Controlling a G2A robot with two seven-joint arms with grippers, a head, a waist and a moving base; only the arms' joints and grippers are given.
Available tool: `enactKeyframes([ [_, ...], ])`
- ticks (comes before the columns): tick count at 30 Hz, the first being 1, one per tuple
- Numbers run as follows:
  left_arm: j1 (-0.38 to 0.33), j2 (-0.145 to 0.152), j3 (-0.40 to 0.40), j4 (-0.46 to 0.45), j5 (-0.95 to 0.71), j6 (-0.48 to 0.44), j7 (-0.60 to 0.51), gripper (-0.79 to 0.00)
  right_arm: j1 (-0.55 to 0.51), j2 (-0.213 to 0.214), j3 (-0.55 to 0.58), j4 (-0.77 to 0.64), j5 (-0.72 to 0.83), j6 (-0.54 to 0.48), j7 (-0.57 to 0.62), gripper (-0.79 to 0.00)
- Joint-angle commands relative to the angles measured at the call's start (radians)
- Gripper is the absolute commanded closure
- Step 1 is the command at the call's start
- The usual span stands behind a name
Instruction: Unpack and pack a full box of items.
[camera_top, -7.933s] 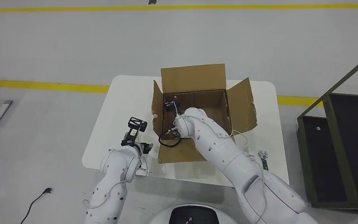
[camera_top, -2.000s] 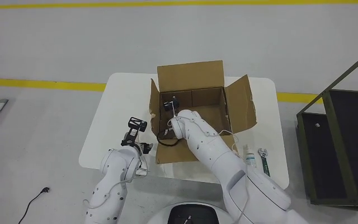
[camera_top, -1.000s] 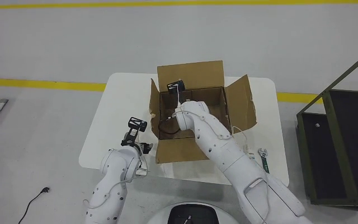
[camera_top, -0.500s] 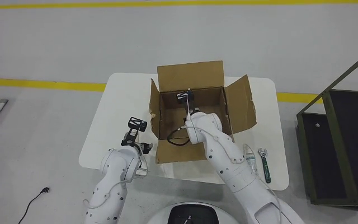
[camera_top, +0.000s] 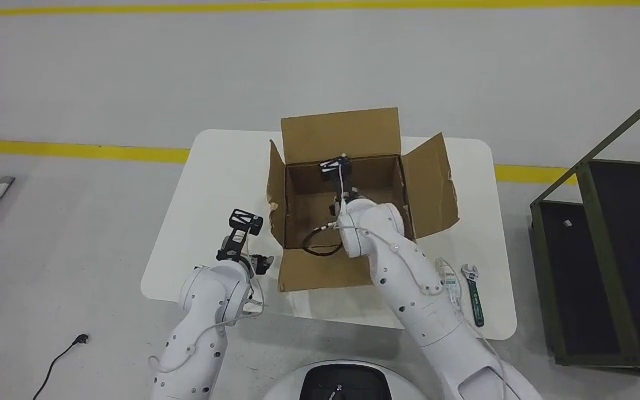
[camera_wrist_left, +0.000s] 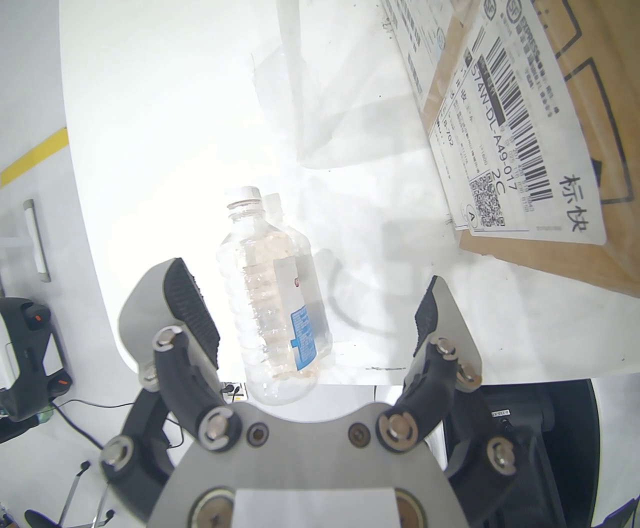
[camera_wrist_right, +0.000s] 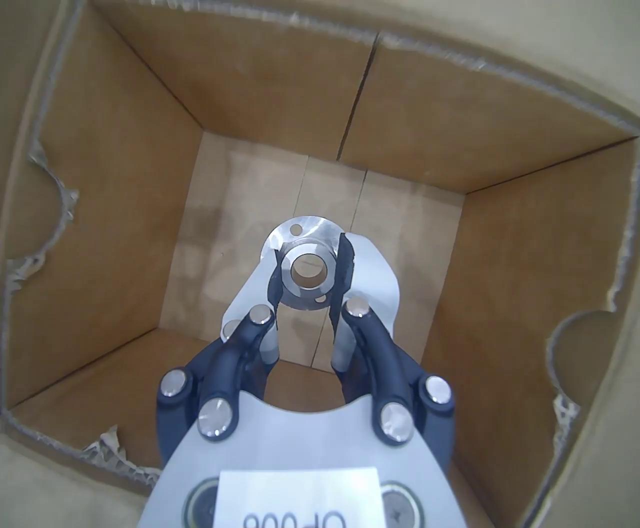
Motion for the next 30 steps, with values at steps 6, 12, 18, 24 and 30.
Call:
enactKeyframes([
  [6,0.000,0.000,0.000,0.000,0.000,0.000,0.000,-0.785,-0.070,0.023,0.098,-0.201,-0.033,-0.032,0.003,0.000],
  [12,0.000,0.000,0.000,0.000,0.000,0.000,0.000,-0.785,-0.133,0.036,0.152,-0.377,-0.060,-0.061,0.039,0.000],
  [18,0.000,0.000,0.000,0.000,0.000,0.000,0.000,-0.785,-0.171,0.042,0.171,-0.487,-0.083,-0.080,0.065,0.000],
  [24,0.000,0.000,0.000,0.000,0.000,0.000,0.000,-0.785,-0.173,0.042,0.171,-0.490,-0.089,-0.082,0.067,0.000],
  [30,0.000,0.000,0.000,0.000,0.000,0.000,0.000,-0.785,-0.173,0.042,0.171,-0.490,-0.089,-0.082,0.067,0.000],
])
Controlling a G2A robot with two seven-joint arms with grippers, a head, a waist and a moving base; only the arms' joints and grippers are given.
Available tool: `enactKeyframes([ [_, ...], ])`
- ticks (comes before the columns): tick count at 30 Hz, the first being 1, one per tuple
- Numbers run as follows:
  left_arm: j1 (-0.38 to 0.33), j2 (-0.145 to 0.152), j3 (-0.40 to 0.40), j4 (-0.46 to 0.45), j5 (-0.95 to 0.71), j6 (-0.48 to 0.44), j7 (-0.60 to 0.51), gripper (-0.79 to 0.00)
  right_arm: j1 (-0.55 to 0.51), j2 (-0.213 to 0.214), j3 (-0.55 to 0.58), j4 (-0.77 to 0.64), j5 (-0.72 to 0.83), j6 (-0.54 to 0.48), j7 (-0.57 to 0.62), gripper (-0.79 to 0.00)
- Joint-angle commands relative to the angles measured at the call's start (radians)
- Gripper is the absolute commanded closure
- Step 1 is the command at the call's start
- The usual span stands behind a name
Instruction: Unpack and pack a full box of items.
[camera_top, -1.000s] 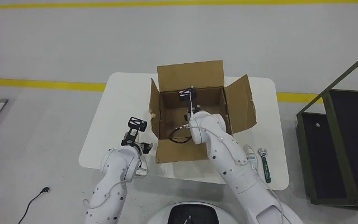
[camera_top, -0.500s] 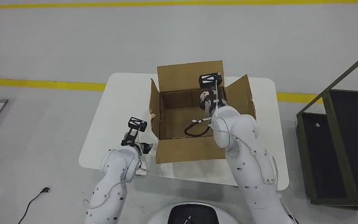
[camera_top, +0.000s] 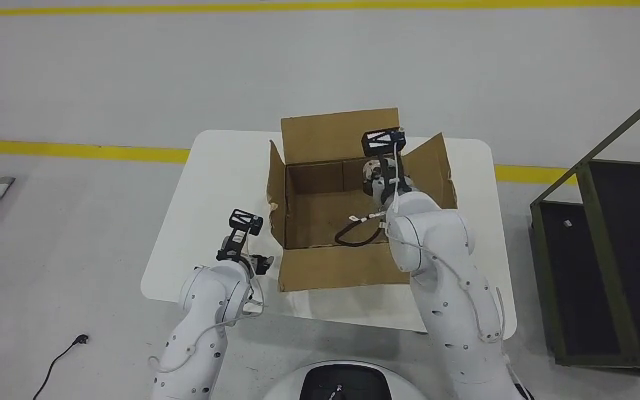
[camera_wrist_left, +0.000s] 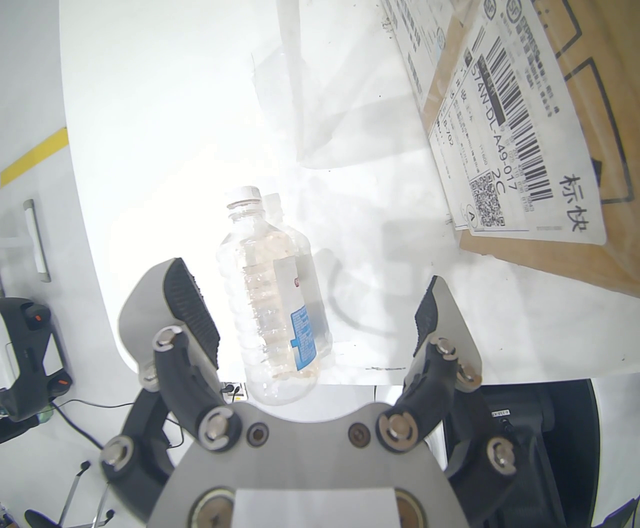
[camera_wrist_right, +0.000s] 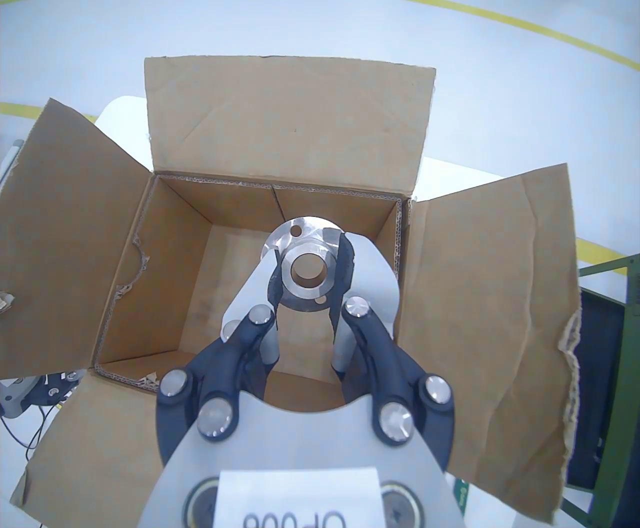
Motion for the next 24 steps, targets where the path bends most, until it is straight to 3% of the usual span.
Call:
enactKeyframes([
  [1,0.000,0.000,0.000,0.000,0.000,0.000,0.000,-0.785,0.000,0.000,0.000,0.000,0.000,0.000,0.000,0.000],
  [11,0.000,0.000,0.000,0.000,0.000,0.000,0.000,-0.785,-0.055,0.012,0.109,-0.166,0.034,-0.012,-0.020,0.000],
  [24,0.000,0.000,0.000,0.000,0.000,0.000,0.000,-0.785,-0.106,0.036,0.318,-0.355,-0.043,-0.010,0.082,0.000],
])
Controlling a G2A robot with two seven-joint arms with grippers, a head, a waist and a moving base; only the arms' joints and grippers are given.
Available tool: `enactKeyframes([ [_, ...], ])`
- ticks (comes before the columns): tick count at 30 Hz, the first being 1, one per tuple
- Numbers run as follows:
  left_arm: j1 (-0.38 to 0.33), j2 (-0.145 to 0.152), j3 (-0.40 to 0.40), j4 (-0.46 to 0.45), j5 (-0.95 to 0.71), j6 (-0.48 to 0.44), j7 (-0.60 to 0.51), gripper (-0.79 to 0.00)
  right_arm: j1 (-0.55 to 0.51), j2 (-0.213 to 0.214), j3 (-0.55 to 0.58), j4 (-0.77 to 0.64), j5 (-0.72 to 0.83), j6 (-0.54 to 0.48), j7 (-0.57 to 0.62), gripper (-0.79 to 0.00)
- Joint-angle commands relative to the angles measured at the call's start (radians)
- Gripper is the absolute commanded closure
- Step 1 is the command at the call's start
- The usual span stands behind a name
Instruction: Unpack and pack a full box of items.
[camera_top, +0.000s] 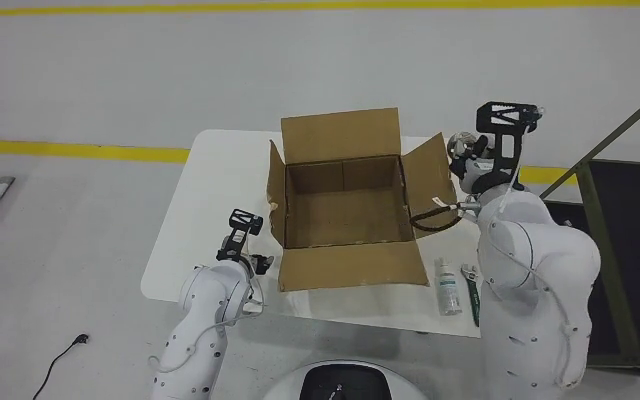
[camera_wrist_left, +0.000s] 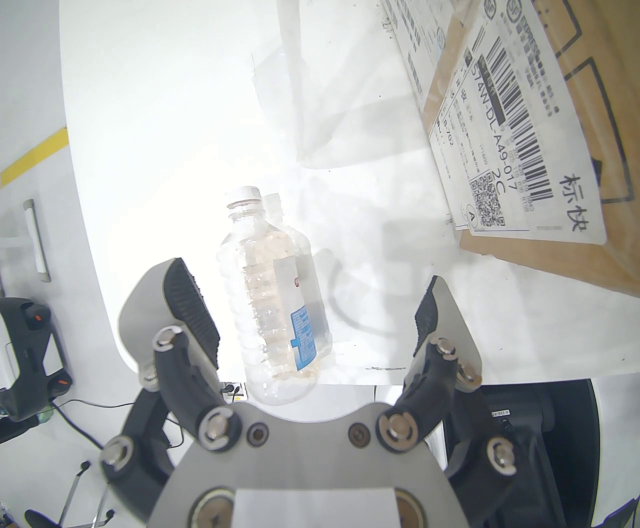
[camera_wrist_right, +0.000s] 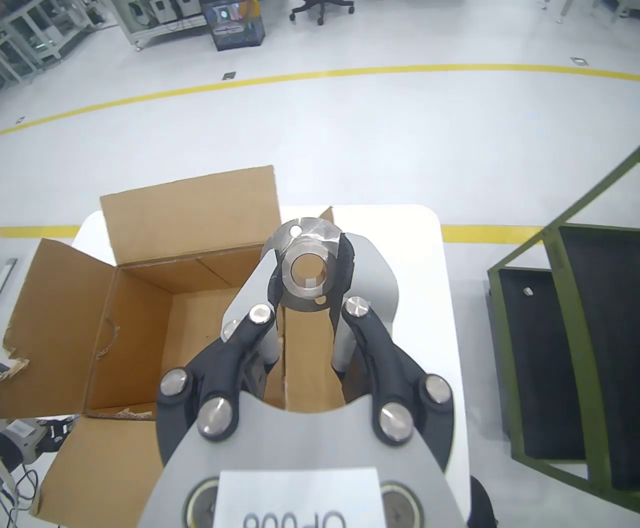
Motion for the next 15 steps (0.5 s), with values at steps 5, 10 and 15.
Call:
enactKeyframes([
  [5,0.000,0.000,0.000,0.000,0.000,0.000,0.000,-0.785,-0.066,0.011,0.110,-0.006,-0.050,0.009,0.043,0.000],
  [10,0.000,0.000,0.000,0.000,0.000,0.000,0.000,-0.785,-0.144,0.019,0.186,0.010,-0.098,0.001,0.074,0.000],
  [15,0.000,0.000,0.000,0.000,0.000,0.000,0.000,-0.785,-0.233,0.023,0.241,0.073,-0.107,-0.006,0.063,0.000],
])
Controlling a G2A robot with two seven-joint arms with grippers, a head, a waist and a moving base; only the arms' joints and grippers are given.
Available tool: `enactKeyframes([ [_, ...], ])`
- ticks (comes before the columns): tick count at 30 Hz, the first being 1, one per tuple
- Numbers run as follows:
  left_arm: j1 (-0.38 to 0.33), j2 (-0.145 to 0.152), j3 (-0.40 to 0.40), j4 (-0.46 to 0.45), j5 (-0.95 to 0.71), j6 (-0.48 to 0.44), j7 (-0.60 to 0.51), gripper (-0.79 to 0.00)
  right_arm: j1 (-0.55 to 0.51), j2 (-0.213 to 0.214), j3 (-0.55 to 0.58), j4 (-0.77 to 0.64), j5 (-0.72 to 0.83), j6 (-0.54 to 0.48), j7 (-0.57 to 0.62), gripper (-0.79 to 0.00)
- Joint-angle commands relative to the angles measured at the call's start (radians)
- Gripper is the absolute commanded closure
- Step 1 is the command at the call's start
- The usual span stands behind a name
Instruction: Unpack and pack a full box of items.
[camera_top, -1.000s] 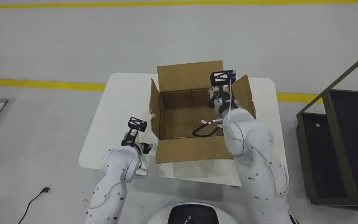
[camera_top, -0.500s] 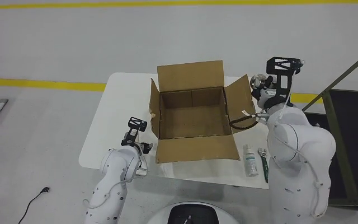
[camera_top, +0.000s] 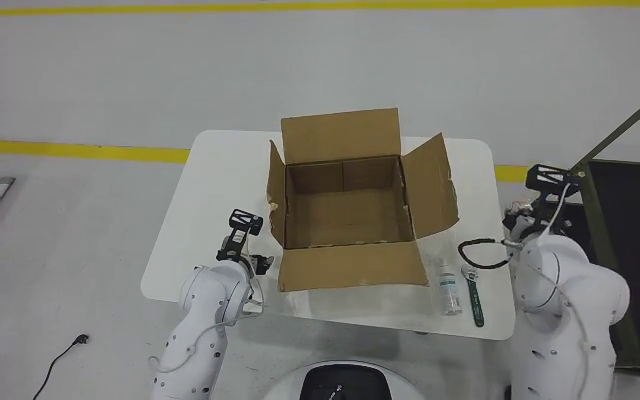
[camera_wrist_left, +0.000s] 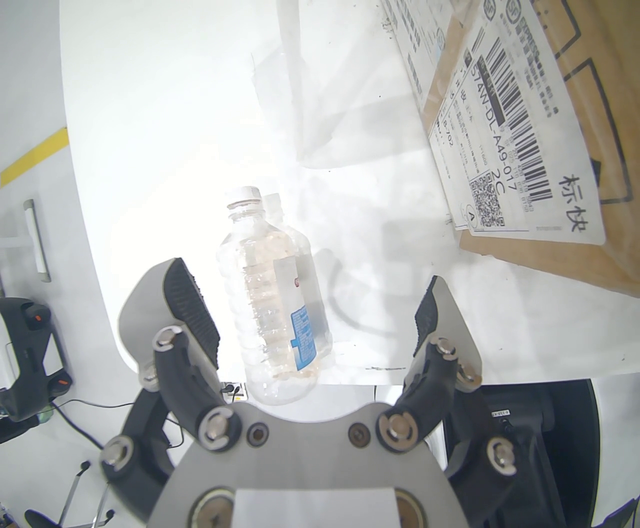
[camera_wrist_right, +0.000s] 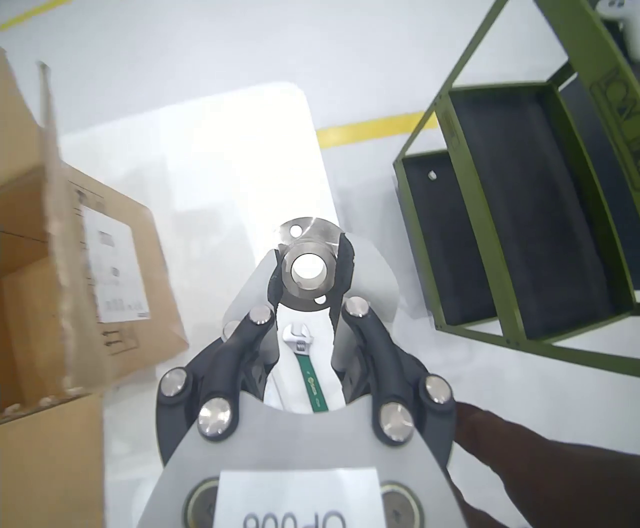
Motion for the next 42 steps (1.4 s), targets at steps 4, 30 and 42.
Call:
enactKeyframes([
  [4,0.000,0.000,0.000,0.000,0.000,0.000,0.000,-0.785,-0.063,0.000,0.017,0.089,0.020,0.020,-0.077,0.000],
  [30,0.000,0.000,0.000,0.000,0.000,0.000,0.000,-0.785,0.068,0.011,-0.077,0.514,0.032,-0.017,-0.260,-0.172],
  [42,0.000,0.000,0.000,0.000,0.000,0.000,0.000,-0.785,0.093,0.016,-0.076,0.481,0.080,0.002,-0.262,-0.363],
])
